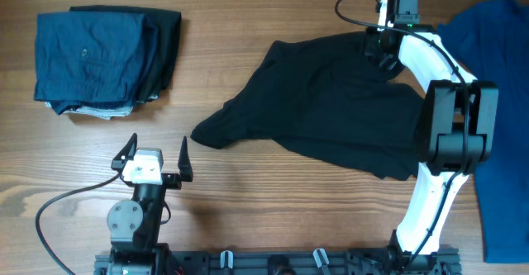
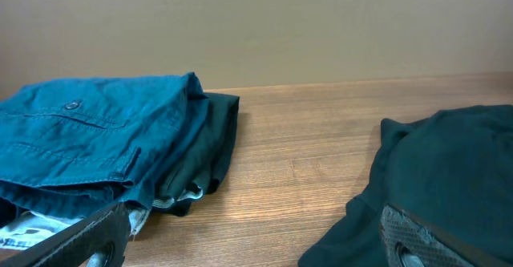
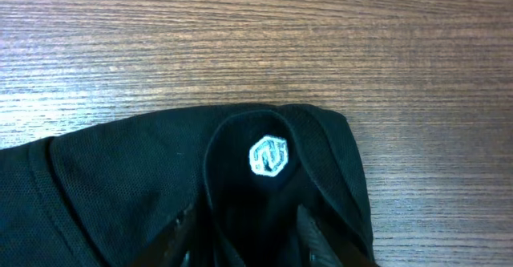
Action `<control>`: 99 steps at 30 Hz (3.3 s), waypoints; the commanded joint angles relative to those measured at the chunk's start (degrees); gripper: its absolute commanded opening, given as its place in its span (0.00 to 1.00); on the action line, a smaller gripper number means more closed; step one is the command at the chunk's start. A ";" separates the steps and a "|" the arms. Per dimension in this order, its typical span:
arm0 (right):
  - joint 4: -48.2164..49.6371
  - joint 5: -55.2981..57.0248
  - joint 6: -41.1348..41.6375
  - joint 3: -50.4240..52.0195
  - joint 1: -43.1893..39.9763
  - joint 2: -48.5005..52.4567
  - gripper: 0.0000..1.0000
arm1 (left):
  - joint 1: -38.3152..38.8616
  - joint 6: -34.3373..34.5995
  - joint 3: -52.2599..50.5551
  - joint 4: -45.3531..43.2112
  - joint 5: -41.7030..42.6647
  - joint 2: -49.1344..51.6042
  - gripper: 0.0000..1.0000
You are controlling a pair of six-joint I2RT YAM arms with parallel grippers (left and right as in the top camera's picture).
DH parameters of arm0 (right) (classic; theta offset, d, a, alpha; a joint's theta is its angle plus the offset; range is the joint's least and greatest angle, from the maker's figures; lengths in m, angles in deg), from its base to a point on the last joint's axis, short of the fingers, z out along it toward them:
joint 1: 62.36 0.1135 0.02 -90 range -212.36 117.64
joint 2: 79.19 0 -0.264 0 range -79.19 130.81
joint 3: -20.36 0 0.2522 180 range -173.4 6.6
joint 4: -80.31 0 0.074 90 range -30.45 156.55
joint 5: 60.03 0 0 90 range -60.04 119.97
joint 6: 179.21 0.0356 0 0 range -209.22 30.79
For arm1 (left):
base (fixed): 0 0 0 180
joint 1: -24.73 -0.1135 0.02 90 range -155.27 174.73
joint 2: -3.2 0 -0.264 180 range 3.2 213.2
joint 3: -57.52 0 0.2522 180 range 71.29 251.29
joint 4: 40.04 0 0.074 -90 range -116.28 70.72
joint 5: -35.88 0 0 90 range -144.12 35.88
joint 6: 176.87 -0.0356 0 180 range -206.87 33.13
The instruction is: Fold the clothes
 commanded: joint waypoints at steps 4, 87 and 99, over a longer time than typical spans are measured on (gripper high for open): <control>-0.31 0.76 -0.26 0.63 0.02 0.85 0.40 | 0.15 -0.63 -0.42 -0.02 -0.76 -0.28 1.00; -7.52 -10.47 0.90 -2.34 -7.82 -12.59 0.34 | 0.15 -0.66 -0.42 -0.02 -0.76 -0.28 1.00; -16.50 -10.47 4.63 -2.27 -7.76 -13.97 1.00 | 0.15 -0.66 -0.42 -2.05 -0.76 -0.28 1.00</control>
